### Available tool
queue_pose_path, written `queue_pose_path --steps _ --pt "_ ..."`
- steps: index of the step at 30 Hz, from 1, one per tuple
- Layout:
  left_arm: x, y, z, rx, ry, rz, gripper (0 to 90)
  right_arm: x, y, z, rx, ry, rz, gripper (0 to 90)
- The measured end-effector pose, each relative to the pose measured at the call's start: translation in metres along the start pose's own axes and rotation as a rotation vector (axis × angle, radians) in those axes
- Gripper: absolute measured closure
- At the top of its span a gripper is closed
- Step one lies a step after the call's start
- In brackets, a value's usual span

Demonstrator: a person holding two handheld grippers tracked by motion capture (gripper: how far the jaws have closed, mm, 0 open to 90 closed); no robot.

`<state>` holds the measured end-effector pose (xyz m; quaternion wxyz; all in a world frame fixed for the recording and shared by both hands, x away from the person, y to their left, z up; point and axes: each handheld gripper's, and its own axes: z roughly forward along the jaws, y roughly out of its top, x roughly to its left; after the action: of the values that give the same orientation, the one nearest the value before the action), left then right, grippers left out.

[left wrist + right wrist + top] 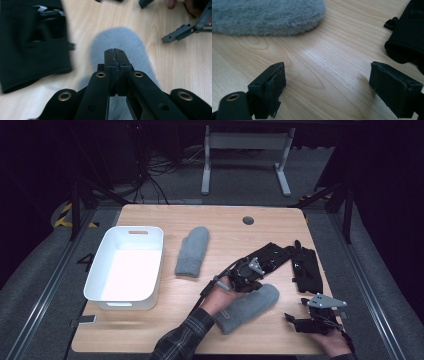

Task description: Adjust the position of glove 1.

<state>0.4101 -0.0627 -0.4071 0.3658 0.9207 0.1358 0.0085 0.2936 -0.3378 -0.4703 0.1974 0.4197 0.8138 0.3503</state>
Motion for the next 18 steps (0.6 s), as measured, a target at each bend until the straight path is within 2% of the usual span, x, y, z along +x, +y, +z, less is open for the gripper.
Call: queue_pose_path --steps 3,5,8,10,13,15,18 --pt "0.012 -0.007 -0.017 -0.01 0.057 -0.047 90.0 0.0 0.0 0.0 0.0 -0.001 0.0 14.1" --pt "0.021 -0.012 -0.025 -0.023 0.08 -0.063 90.0 0.0 0.0 0.0 0.0 0.0 0.0 14.1" --pt "0.035 -0.02 -0.037 -0.03 0.137 -0.1 90.0 0.0 0.0 0.0 0.0 0.0 0.001 14.1" --pt "0.044 -0.026 -0.044 -0.033 0.171 -0.14 90.0 0.0 0.0 0.0 0.0 0.0 0.001 14.1" --pt "0.059 -0.034 -0.052 -0.037 0.245 -0.206 90.0 0.0 0.0 0.0 0.0 0.0 0.001 14.1" --pt "0.067 -0.038 -0.056 -0.045 0.268 -0.236 90.0 0.0 0.0 0.0 0.0 0.0 0.001 14.1" --pt "0.08 -0.044 -0.063 -0.045 0.33 -0.28 90.0 0.0 0.0 0.0 0.0 0.0 0.001 14.1"
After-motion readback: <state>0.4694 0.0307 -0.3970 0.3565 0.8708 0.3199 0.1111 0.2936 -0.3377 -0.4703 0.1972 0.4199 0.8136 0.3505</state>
